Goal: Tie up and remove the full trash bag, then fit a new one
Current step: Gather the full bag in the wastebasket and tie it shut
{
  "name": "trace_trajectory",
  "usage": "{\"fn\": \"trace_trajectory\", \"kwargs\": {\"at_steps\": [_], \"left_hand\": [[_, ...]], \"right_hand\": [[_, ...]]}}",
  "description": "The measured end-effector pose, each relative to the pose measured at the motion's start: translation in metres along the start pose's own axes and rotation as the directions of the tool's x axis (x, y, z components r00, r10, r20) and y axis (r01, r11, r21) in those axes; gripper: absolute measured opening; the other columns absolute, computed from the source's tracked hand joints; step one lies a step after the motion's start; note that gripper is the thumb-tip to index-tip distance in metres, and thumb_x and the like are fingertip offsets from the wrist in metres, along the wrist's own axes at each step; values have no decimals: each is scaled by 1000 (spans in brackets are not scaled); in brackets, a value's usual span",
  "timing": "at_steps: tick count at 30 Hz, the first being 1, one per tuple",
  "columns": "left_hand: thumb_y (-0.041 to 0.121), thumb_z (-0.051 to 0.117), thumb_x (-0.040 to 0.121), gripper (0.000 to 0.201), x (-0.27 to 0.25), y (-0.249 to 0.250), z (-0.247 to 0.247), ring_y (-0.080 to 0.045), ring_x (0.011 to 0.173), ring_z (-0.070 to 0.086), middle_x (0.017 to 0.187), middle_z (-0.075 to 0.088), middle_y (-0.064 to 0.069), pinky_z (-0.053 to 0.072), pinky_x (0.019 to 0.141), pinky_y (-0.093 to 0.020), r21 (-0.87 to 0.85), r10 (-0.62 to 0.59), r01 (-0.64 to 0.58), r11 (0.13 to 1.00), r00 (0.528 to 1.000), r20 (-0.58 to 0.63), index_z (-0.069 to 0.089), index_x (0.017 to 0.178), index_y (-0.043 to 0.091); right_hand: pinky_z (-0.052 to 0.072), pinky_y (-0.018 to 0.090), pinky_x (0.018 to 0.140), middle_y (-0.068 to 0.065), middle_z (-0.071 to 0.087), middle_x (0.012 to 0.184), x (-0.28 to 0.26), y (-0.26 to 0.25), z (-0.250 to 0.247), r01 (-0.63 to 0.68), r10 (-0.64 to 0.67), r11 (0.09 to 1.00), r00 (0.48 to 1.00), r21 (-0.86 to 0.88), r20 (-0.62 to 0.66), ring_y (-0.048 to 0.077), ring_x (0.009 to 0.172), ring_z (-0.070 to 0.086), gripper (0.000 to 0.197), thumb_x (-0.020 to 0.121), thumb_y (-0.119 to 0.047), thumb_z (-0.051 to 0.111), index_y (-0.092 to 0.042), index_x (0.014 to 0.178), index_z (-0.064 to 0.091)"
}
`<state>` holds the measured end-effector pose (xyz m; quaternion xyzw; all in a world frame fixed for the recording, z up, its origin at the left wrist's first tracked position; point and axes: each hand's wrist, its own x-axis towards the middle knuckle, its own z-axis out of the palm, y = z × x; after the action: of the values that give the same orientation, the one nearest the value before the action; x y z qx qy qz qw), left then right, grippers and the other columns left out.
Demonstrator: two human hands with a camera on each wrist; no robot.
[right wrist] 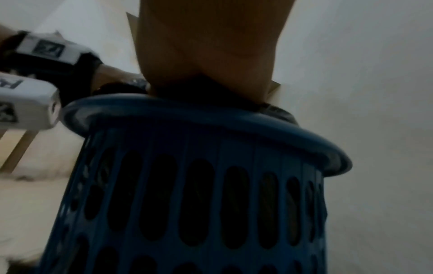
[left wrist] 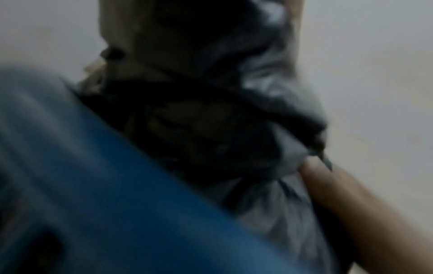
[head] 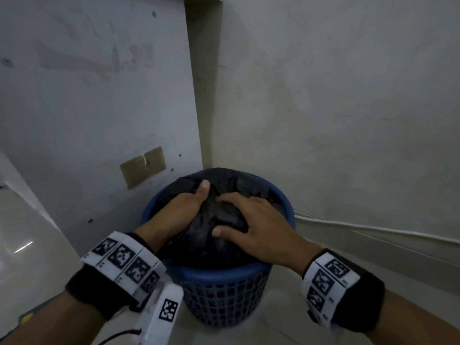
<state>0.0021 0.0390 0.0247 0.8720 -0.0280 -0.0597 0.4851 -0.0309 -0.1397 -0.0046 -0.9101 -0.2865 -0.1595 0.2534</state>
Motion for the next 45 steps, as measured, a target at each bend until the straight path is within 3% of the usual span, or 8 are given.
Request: {"fn": "trace_trajectory", "kwargs": {"at_steps": [3, 11, 17, 22, 27, 33, 38, 45], "left_hand": [[70, 21, 90, 72, -7, -6, 3, -11, 80, 63, 88, 69, 5, 48, 74, -27, 250, 168, -140, 958, 982, -92, 71, 95, 19], [57, 30, 95, 54, -8, -21, 10, -15, 97, 55, 107, 63, 3, 46, 82, -28, 661, 701, -502, 558, 711, -52, 66, 104, 19], [51, 16, 96, 57, 3, -24, 11, -24, 62, 61, 74, 67, -6, 50, 56, -37, 722, 633, -409, 558, 773, -51, 62, 89, 19], [48, 34, 99, 51, 3, -35, 11, -9, 70, 66, 77, 71, 0, 52, 69, -22, 122, 299, -283, 951, 945, -135, 70, 80, 17], [48, 35, 98, 46, -2, -32, 6, -6, 77, 65, 85, 70, 2, 52, 73, -26, 2, 309, -312, 950, 937, -162, 66, 89, 15], [52, 38, 95, 46, -11, -42, -8, -17, 53, 54, 57, 60, 3, 40, 50, -29, 732, 673, -283, 619, 672, -309, 64, 70, 22], [45, 46, 94, 33, -20, -50, -13, -23, 91, 55, 97, 69, 4, 38, 82, -40, 787, 779, -345, 511, 572, -256, 72, 93, 24], [42, 33, 99, 43, -25, -74, -34, -19, 122, 46, 130, 53, -1, 30, 104, -30, 581, 651, -380, 720, 660, -375, 66, 119, 22]], "right_hand": [[41, 26, 56, -4, 64, 74, 8, 5, 3, -66, 72, 996, 992, 57, -99, 10, 66, 59, 34, 90, -59, 47, -26, 92, 56], [49, 32, 81, -8, 65, 84, 21, 15, 3, -374, 408, 785, 912, 494, 41, 7, 84, 63, 38, 95, -57, 39, -28, 81, 59], [47, 38, 94, -9, 57, 122, 17, 5, 2, -232, 267, 947, 953, 222, -144, 12, 113, 53, 42, 95, -59, 36, -31, 124, 47], [5, 54, 118, -16, 7, 160, 14, 1, -1, -87, 132, 979, 961, -187, 244, 22, 149, -7, 82, 77, -83, 33, -53, 147, 3], [24, 58, 112, -17, -23, 158, 22, -2, 3, -103, 178, 966, 929, -236, 325, 32, 145, 19, 101, 67, -90, 40, -53, 145, -12], [48, 41, 89, 3, 56, 122, 36, -10, 13, -69, 190, 937, 923, -342, 334, 27, 100, 56, 85, 69, -90, 36, -34, 132, 32], [37, 31, 52, -10, 43, 68, 31, -15, 13, -132, 210, 957, 928, -257, 308, 17, 63, 51, 63, 70, -86, 38, -30, 98, 36], [49, 37, 88, 5, 50, 142, 28, -11, 11, -298, 329, 944, 887, -142, 324, 28, 114, 59, 109, 58, -92, 31, -37, 147, 2]]}}
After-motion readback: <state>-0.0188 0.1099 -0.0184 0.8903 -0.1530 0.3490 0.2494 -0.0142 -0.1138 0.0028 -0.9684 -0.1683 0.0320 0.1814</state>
